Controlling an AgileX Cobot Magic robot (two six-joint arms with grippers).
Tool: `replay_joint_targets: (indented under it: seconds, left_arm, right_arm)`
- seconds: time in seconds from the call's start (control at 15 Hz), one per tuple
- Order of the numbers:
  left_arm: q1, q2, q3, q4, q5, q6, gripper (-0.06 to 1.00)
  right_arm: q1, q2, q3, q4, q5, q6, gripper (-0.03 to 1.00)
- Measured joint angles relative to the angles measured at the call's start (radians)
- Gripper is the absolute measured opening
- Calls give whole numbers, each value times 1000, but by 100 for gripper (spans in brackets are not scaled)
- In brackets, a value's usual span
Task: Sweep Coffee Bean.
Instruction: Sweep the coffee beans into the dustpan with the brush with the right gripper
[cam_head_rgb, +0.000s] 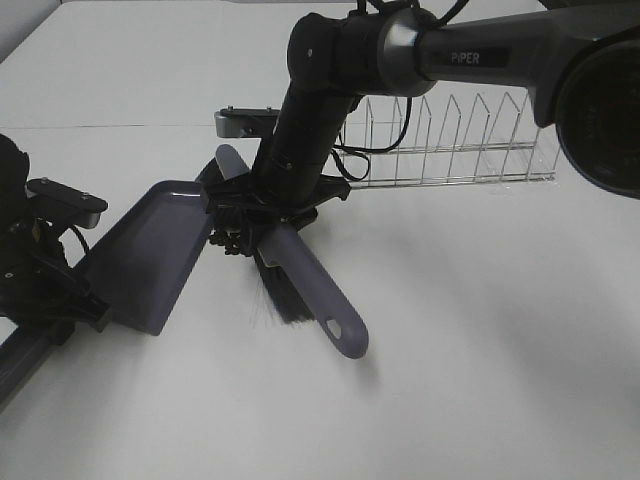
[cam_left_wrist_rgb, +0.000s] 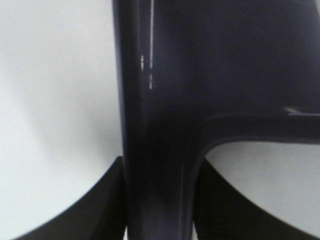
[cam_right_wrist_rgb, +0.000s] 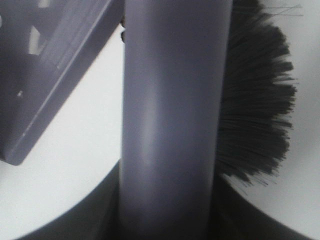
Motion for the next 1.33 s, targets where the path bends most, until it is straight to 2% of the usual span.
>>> replay_joint_targets:
  seconds: [0.07,0.33,0.87,1.13,1.33]
  left_arm:
    - [0,0,0,-3,1,1,34]
    - [0,0,0,-10,4,1,34]
    - [0,0,0,-10,5,1,34]
    - [0,0,0,-10,5,1,34]
    - [0,0,0,-10,6,1,34]
  right_arm:
    - [0,0,0,46,-23,-21,35]
    - [0,9,0,126,-39,-87,35]
    - [0,11,0,254,-89,-137,35]
    - [0,11,0,318,-109,-197,35]
    - [0,7,-25,287,-89,-207,35]
